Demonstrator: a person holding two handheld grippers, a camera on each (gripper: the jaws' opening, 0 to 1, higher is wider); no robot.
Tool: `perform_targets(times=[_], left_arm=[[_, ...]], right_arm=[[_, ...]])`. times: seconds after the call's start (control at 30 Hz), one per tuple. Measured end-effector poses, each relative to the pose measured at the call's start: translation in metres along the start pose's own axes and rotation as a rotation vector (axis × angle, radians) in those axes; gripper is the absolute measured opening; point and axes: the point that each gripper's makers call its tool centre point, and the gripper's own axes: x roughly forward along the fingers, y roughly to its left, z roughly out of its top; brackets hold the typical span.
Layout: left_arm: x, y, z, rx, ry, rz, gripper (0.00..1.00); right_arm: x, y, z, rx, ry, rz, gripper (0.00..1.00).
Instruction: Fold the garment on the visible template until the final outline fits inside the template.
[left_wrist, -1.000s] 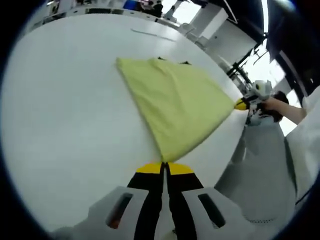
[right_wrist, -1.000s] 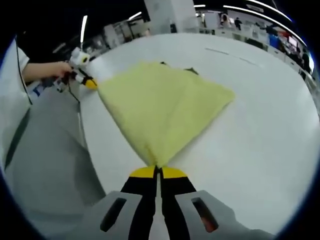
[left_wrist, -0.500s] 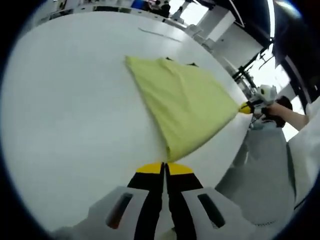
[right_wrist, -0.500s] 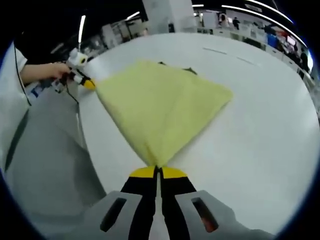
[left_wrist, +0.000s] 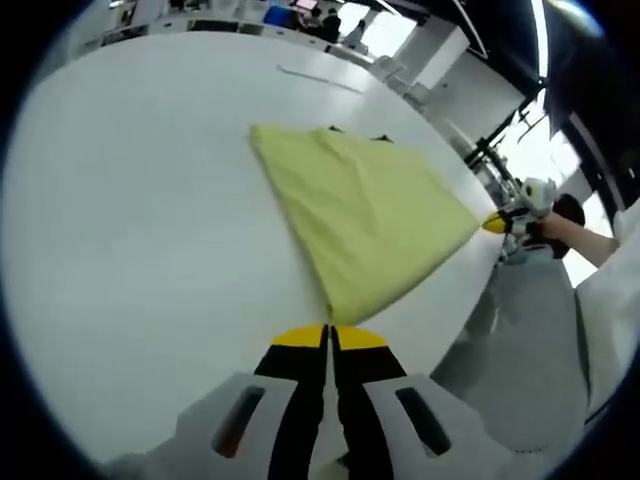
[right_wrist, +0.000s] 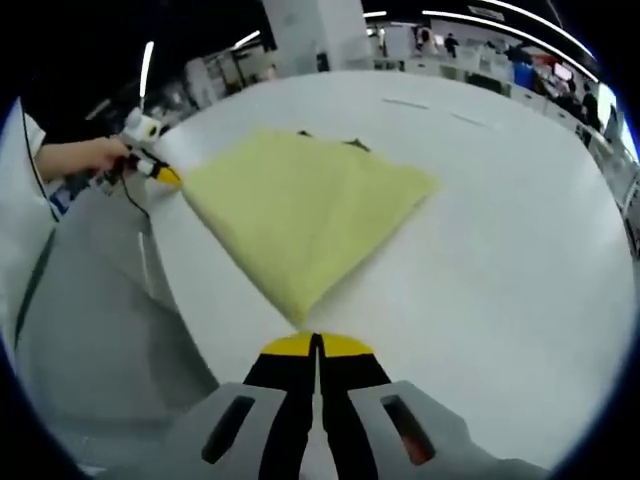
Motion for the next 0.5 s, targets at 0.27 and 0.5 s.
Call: perform_targets(times=[0.27, 0.5], left_arm=[[-0.008, -0.003, 0.004, 0.013, -0.02, 0.021, 0.11], [-0.019, -0.009, 0.002, 0.025, -0.018, 0.041, 0.25]], right_arm=[[-0.005, 0.009, 0.003, -0.009, -0.013, -0.01, 0.05], [-0.011, 0.014, 0.011, 0.013, -0.045, -0.027, 0.17]])
